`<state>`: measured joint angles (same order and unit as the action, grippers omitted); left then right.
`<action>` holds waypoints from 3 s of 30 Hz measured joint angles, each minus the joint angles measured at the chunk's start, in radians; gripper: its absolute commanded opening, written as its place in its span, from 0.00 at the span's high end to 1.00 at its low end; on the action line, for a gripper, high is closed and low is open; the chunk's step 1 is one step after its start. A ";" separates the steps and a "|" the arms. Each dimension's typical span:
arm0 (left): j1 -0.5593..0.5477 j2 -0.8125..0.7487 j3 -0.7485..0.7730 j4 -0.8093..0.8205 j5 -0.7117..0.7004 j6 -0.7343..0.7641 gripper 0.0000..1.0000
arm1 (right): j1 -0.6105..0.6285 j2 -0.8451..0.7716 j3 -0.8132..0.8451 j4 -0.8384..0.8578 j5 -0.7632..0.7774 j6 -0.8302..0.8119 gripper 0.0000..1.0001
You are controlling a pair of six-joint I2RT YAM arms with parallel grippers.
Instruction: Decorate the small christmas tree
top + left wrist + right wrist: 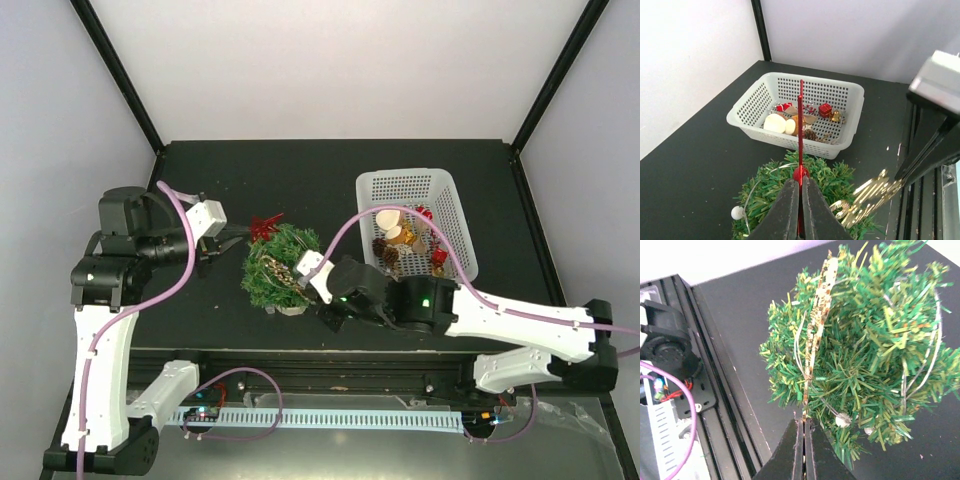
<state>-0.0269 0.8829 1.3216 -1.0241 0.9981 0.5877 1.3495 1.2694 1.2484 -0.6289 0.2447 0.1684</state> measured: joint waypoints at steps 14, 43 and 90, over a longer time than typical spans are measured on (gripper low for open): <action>-0.035 0.016 0.013 0.000 -0.006 -0.028 0.98 | 0.001 -0.275 -0.109 0.092 0.136 0.077 0.99; -0.110 0.062 0.060 0.045 -0.097 -0.071 0.99 | 0.001 -0.394 -0.200 0.098 0.278 0.148 0.99; -0.148 0.045 -0.037 0.030 -0.143 -0.031 0.98 | -0.011 -0.389 -0.246 0.100 0.277 0.178 0.99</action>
<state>-0.1753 0.9276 1.2846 -0.9939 0.8555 0.5571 1.3388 0.8806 1.0019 -0.5289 0.5213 0.3462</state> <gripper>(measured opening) 0.028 0.018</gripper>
